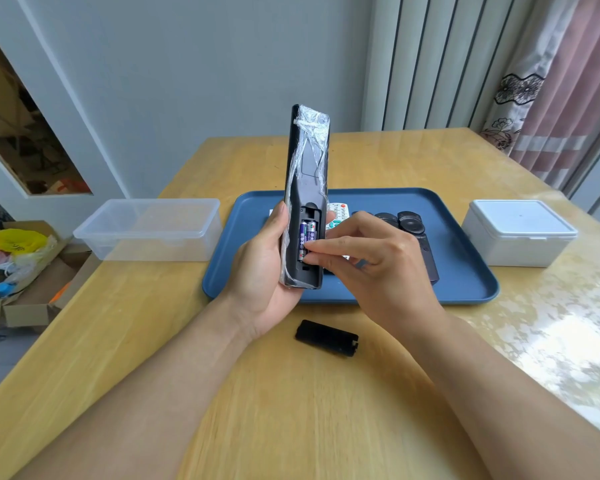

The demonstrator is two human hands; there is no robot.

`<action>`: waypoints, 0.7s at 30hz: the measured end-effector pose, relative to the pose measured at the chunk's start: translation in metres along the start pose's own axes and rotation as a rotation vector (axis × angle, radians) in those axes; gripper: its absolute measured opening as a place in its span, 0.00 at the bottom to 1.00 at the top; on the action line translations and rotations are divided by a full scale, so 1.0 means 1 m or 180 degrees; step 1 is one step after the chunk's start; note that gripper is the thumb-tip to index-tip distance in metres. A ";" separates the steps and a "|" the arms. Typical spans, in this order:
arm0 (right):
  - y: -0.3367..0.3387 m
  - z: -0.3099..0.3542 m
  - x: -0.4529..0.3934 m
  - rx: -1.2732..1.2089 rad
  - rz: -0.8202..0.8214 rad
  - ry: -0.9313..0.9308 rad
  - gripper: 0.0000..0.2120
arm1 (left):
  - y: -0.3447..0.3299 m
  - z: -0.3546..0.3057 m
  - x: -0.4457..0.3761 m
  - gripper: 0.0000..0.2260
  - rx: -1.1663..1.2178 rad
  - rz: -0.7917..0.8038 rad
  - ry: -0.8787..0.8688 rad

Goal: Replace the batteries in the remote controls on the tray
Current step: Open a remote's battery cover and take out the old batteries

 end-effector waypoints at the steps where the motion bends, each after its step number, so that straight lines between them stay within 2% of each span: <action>1: 0.000 0.000 0.000 0.0044 0.0004 0.0018 0.05 | 0.001 0.001 -0.001 0.25 -0.0010 -0.0023 0.0002; 4: -0.001 0.002 -0.001 0.0320 0.0076 0.0314 0.05 | 0.004 0.002 -0.002 0.24 -0.0037 -0.0136 0.0009; 6: -0.001 0.006 -0.003 0.0548 0.0085 0.0722 0.05 | 0.007 0.004 -0.003 0.25 -0.0065 -0.0204 0.0017; 10: -0.004 0.018 -0.001 0.0859 -0.0109 0.1254 0.06 | 0.011 0.003 -0.004 0.25 -0.0094 -0.0396 -0.0061; 17: -0.008 0.027 0.002 0.1074 -0.0308 0.1392 0.06 | 0.011 0.002 -0.001 0.25 0.0118 -0.0517 -0.0035; 21: -0.014 0.023 0.003 0.0922 -0.0172 0.1038 0.07 | 0.011 0.001 -0.002 0.25 0.0114 -0.0532 0.0007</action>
Point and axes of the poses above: each hand's wrist, its own x-axis away from the middle knuckle, its own y-axis out of the back of the hand, z = x × y, the point moved 5 cm from there along -x, towards the middle knuckle, and after that the axes turned 6 degrees about -z, right-handed, at the moved point
